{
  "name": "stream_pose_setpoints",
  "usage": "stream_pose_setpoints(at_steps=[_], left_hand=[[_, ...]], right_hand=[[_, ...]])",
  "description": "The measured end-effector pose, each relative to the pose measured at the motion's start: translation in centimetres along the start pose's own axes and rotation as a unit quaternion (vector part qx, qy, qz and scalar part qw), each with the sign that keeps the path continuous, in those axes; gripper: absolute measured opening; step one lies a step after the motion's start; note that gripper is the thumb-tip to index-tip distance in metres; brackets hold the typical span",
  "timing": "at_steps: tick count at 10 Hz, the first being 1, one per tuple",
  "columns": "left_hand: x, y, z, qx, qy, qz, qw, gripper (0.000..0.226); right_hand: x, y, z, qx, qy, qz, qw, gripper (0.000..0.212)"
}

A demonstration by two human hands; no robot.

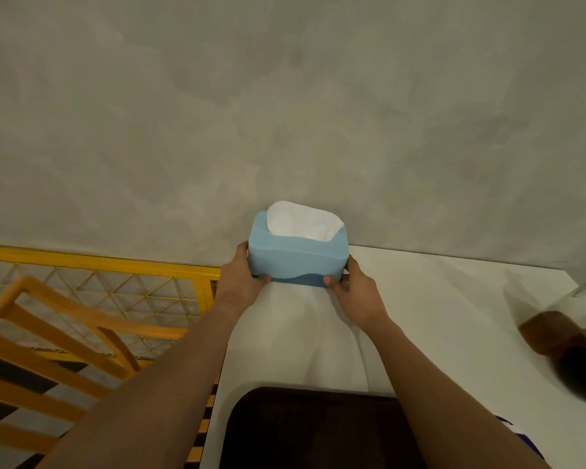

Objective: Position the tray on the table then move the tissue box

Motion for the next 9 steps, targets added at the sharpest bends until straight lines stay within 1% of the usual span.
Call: stream_pose_setpoints(at_steps=[3,5,7,8,9], left_hand=[[-1.7,0.0,-0.6,0.001,-0.001,-0.005,1.0,0.079],[-2.2,0.1,-0.8,-0.007,-0.007,-0.016,1.0,0.084],[-1.9,0.5,-1.0,-0.008,-0.011,-0.01,1.0,0.082],[-1.9,0.8,-0.8,-0.009,-0.01,-0.021,1.0,0.088],[-1.5,1.1,-0.8,0.032,-0.028,-0.062,0.997,0.114]], right_hand=[[-2.0,0.1,0.2,0.033,0.002,-0.008,0.999,0.063],[-2.1,0.2,0.3,0.038,0.006,-0.009,0.999,0.063],[-1.8,0.3,0.0,0.029,0.008,-0.001,1.0,0.062],[-1.8,0.1,-0.2,0.021,0.006,-0.011,1.0,0.065],[-1.2,-0.5,-0.5,-0.009,0.024,-0.028,0.999,0.081]])
Point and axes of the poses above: each hand's wrist, its own x-axis away from the middle knuckle, its own y-axis out of the palm, z = x × y, the point moved 10 cm from there along -x, towards the middle knuckle, and after that the axes turned 7 degrees about -z, right-handed, at the moved point
